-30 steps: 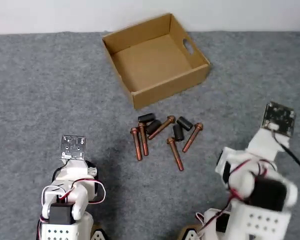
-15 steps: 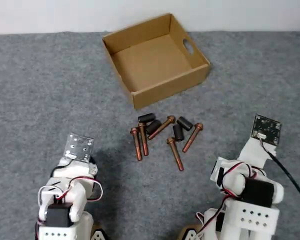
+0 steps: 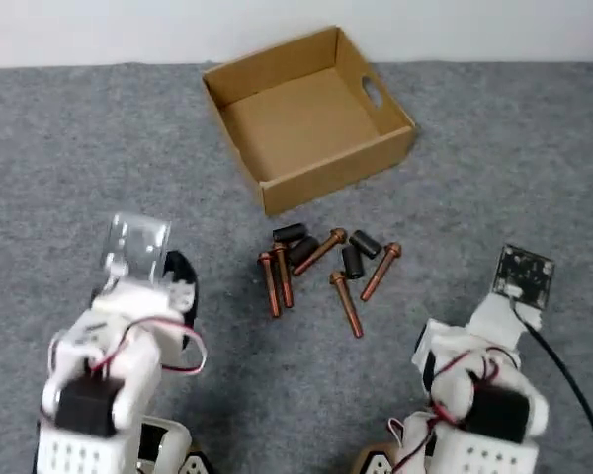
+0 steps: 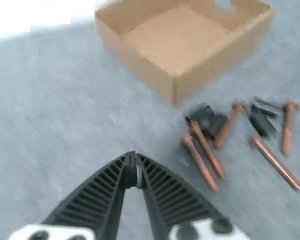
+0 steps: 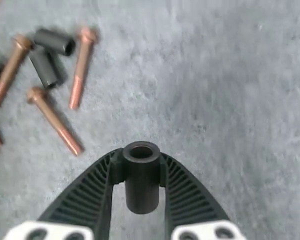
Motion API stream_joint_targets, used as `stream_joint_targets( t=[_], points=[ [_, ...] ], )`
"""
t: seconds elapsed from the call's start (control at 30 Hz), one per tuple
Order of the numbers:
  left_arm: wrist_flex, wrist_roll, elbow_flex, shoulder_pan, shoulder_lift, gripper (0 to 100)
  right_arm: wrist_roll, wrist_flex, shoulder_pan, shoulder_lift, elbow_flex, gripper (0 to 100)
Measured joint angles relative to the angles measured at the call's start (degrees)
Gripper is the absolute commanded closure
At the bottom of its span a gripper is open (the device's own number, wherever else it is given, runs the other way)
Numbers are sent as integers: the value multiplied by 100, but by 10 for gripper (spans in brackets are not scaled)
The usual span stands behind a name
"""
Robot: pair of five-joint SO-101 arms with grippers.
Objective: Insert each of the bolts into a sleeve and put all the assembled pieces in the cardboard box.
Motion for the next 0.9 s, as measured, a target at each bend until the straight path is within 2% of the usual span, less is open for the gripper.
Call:
stream_joint_targets(
  t=[0.17, 0.33, 0.4, 0.5, 0.6, 0.9],
  points=[
    [879, 853, -1099, 440, 2215, 994, 0, -44, 0, -721, 141, 991],
    [1046, 1178, -1908, 730, 4097, 991, 0, -53, 0, -835, 141, 991],
    [1064, 1204, -2259, 800, 4756, 959, 0, -53, 0, -844, 141, 991],
    [1064, 1240, -2725, 782, 5653, 850, 0, -53, 0, -844, 141, 991],
    [1064, 1442, -3059, 791, 6444, 761, 0, -53, 0, -844, 141, 991],
    [1055, 1732, -3895, 905, 7569, 758, 0, -53, 0, -844, 141, 991]
  ],
)
